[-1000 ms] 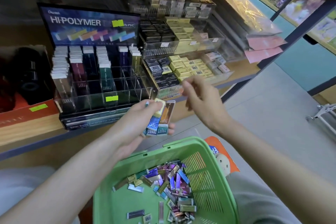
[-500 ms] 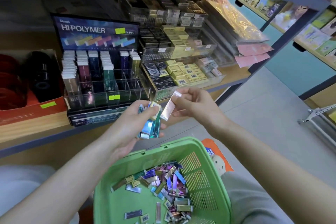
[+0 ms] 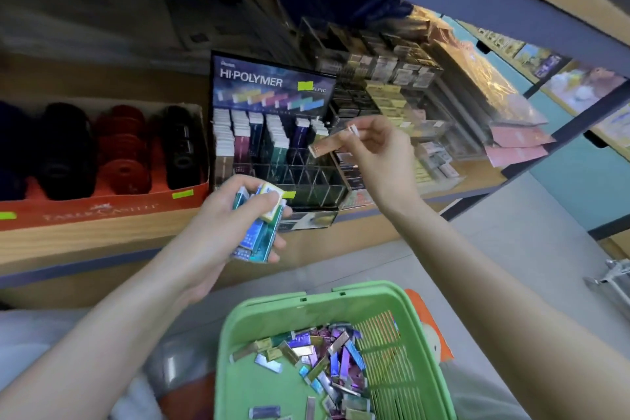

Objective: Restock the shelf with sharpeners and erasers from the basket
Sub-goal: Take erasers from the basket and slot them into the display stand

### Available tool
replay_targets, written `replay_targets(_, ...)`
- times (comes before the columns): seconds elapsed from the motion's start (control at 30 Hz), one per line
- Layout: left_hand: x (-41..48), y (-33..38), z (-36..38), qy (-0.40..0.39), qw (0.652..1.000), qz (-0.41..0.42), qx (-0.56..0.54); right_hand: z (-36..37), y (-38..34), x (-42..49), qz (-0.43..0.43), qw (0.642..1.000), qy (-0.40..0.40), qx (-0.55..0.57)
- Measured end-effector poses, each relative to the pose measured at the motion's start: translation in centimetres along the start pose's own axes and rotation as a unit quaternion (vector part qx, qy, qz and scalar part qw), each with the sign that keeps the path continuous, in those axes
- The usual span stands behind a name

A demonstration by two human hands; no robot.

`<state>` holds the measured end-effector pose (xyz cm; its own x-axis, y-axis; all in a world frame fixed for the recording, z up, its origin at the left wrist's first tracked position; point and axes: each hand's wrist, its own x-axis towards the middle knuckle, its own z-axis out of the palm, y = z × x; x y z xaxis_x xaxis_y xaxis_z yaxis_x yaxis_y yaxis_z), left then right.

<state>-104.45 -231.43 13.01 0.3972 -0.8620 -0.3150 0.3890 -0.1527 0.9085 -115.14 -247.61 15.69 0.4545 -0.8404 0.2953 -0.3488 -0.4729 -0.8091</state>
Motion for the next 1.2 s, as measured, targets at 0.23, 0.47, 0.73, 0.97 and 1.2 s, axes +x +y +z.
replay_targets(0.23,-0.5,-0.1,-1.9,-0.003,1.0,-0.003,-0.009,1.5,1.0,2.5,-0.102,0.963,-0.029,-0.246)
replay_targets(0.47,-0.2,0.3,-1.8,-0.012,0.999,-0.008,-0.032,1.5,1.0,4.5,-0.117,0.953,-0.074,-0.268)
replay_targets(0.73,-0.2,0.4,-1.7,-0.009,0.999,-0.014,-0.042,1.4,1.5,5.6,-0.158,0.943,-0.095,-0.277)
replay_targets(0.97,-0.1,0.4,-1.8,-0.006,0.999,-0.018,-0.041,0.6,1.6,5.5,-0.203,0.936,-0.118,-0.261)
replay_targets(1.2,0.0,0.4,-1.7,-0.003,0.999,-0.022,-0.04,0.7,2.8,6.3,-0.151,0.94,-0.128,-0.277)
